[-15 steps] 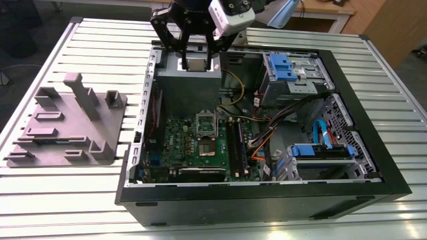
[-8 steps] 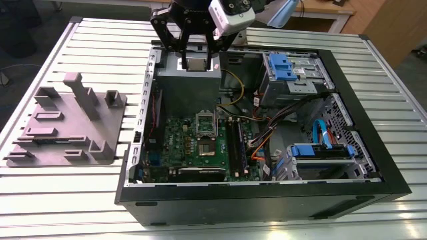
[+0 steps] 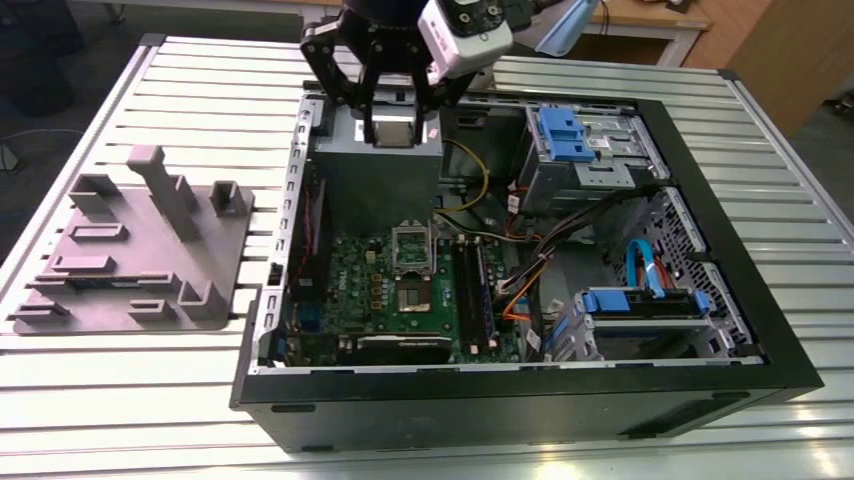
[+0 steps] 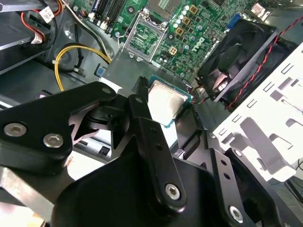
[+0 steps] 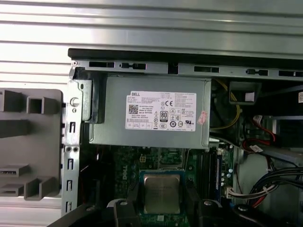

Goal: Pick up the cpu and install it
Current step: 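Pick up the cpu and move it towards the insertion slot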

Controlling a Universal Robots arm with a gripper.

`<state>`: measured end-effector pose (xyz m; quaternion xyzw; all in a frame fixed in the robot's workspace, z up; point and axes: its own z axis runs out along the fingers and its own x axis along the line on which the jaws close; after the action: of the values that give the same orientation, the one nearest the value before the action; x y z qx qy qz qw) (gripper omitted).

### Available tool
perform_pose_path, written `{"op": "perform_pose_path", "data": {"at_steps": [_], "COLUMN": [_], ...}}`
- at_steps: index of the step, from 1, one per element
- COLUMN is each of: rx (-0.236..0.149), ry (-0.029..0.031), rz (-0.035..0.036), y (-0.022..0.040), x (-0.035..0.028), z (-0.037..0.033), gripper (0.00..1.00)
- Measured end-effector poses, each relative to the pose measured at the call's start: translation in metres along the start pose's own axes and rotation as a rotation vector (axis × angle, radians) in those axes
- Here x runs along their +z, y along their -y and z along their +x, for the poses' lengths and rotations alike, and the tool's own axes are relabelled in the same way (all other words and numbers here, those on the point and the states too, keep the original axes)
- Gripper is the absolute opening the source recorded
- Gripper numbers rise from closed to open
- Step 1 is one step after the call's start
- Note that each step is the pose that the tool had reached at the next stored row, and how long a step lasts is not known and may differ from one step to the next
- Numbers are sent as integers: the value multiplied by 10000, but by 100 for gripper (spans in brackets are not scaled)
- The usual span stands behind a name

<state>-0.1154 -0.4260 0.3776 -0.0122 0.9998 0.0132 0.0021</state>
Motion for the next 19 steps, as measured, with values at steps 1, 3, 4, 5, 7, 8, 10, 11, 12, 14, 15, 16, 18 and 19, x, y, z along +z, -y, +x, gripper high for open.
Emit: {"op": "perform_pose_path", "data": {"at_steps": [1,3,4,5,7,8,10,11,12,14,15,16,18,19], "rx": [0,1,0,1,1,0,0,0,0,1,0,0,1,1], "ry": [0,0,0,0,0,0,0,0,0,0,0,0,0,0], "rz": [0,0,0,-1,0,0,1,0,-1,0,0,0,-1,-1], "y": [8,21,26,28,34,35,36,36,37,37,37,37,37,37], "x": [0,0,-1,0,0,0,0,0,0,0,0,0,0,0], "z": [0,0,-2,-6,-25,-38,-58,-66,-73,-83,-88,-92,-99,-102], "gripper": [47,47,47,47,47,47,47,47,47,47,47,47,47,47]}}
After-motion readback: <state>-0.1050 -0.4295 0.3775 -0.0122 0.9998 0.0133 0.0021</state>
